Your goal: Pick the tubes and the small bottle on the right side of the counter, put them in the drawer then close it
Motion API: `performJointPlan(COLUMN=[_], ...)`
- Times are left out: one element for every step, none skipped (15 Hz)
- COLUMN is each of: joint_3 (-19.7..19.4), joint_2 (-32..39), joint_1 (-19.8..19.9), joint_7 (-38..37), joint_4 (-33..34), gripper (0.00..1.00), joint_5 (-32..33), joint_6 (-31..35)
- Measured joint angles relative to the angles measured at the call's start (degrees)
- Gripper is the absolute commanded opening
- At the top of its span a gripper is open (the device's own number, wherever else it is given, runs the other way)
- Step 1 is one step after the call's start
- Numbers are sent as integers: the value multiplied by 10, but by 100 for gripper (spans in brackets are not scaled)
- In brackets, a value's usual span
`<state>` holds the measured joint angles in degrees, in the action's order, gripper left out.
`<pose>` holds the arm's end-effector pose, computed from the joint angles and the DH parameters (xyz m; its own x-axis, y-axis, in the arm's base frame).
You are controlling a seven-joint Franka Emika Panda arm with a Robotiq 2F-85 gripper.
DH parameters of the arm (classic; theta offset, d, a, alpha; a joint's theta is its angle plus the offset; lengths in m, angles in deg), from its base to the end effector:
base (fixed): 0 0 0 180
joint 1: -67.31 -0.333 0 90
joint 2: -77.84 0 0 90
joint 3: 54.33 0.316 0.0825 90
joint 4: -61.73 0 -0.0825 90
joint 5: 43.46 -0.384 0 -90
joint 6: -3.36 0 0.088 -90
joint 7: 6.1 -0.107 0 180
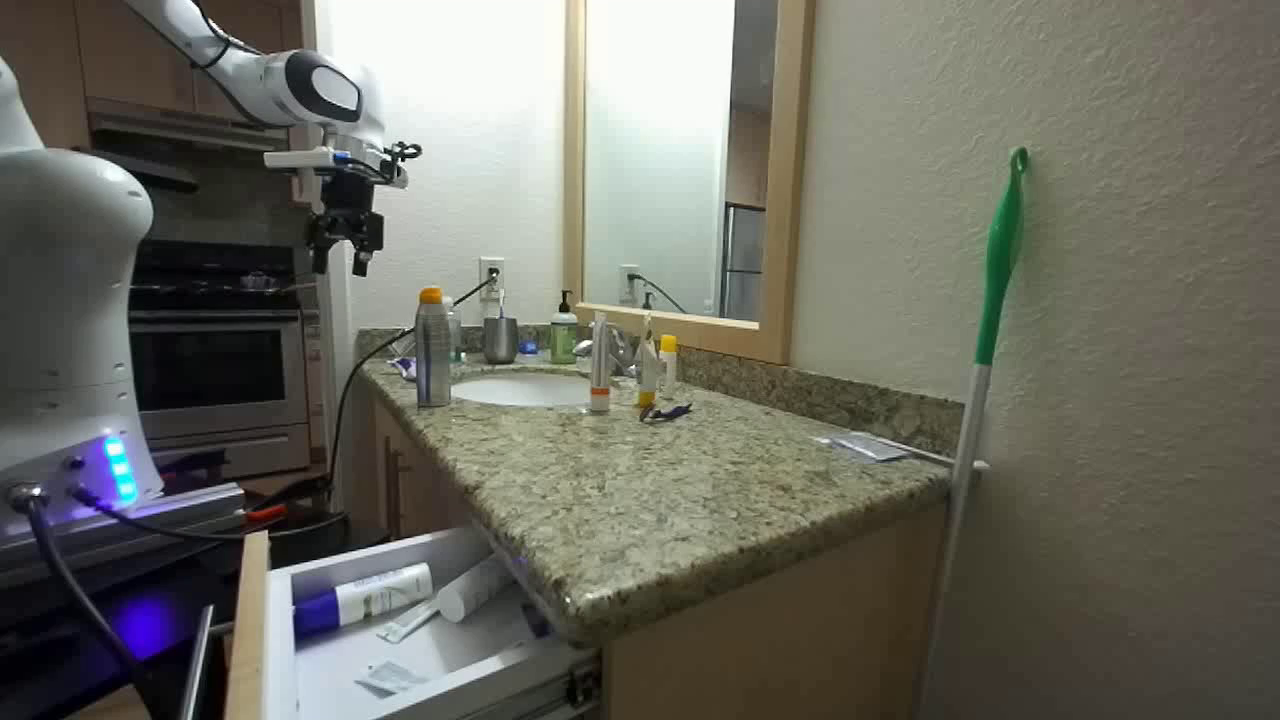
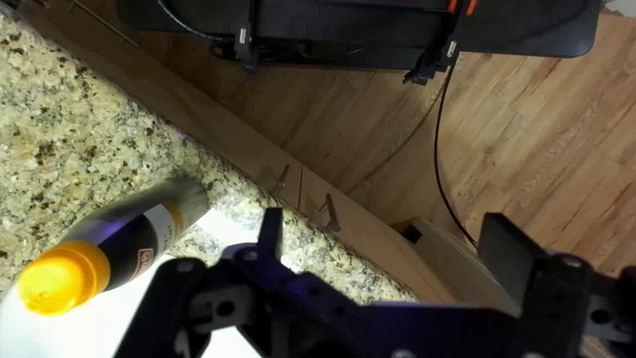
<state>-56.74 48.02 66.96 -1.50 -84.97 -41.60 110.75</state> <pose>0.3632 -0.0155 0.4279 0.9842 0.0634 -0.1653 0.0634 -0.9980 -0.0052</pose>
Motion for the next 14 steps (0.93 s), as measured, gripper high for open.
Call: performJointPlan(joint_3=[0, 0, 0, 0, -1, -6, -17, -33, -53, -74, -95, -117, -137, -156], joint_2=[0, 0, 0, 1, 1, 1, 1, 1, 2, 3, 7, 14, 26, 42], joint_1=[0, 0, 1, 6, 15, 28, 42, 60, 77, 93, 109, 126, 141, 155], joint_7=[0, 0, -10, -29, -45, -55, -59, -59, -58, -57, -56, -55, -55, -57], joint_4=[0, 0, 0, 2, 7, 15, 27, 43, 59, 75, 92, 109, 124, 140], gripper=[100, 100, 100, 100, 100, 100, 100, 100, 100, 100, 100, 100, 100, 100], joint_5=[0, 0, 1, 4, 11, 18, 25, 29, 30, 30, 30, 30, 30, 30], joint_6=[0, 0, 8, 29, 53, 70, 82, 89, 94, 99, 103, 109, 118, 127])
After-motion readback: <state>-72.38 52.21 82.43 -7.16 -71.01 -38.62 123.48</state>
